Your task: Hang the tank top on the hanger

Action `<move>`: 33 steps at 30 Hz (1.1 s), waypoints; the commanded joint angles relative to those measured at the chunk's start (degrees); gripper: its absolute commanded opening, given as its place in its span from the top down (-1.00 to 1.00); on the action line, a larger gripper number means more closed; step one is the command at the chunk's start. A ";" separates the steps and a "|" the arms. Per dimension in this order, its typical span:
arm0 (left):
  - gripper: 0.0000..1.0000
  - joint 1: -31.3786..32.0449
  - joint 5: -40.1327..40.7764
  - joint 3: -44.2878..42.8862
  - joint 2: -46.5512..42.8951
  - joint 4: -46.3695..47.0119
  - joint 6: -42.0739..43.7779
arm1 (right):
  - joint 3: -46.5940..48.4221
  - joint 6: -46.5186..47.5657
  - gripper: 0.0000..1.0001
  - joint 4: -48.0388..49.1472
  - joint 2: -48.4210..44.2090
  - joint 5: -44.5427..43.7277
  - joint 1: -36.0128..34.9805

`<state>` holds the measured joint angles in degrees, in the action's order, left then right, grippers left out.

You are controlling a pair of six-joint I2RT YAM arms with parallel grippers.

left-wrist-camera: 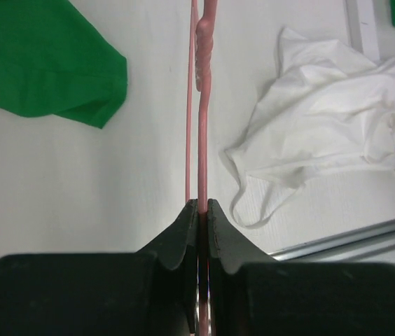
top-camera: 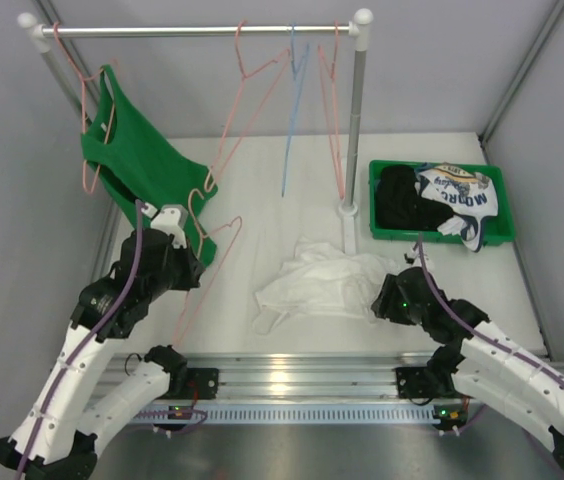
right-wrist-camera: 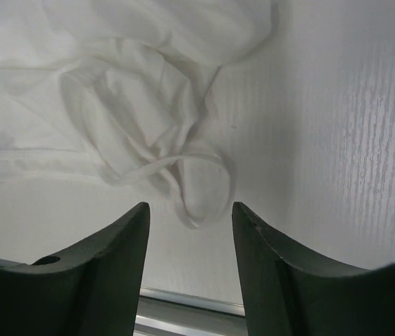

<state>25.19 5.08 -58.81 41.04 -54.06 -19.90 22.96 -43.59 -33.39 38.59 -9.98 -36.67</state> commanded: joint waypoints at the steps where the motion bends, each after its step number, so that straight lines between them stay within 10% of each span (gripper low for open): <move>1: 1.00 -0.23 -9.11 2.19 -2.19 1.06 -2.69 | -3.53 -3.69 0.00 7.36 -0.27 0.13 0.54; 26: 1.00 -0.23 -33.20 3.79 -5.35 1.76 -0.93 | -5.65 -4.66 0.31 18.44 14.76 -2.94 0.54; 33: 1.00 -0.14 -37.95 6.59 -3.95 5.79 -2.15 | -4.07 -4.66 0.90 15.64 13.72 -2.41 0.54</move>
<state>25.21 -28.88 -53.54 36.14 -53.39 -21.02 17.32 -48.64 -14.59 53.52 -12.34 -36.67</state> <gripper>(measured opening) 0.100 0.064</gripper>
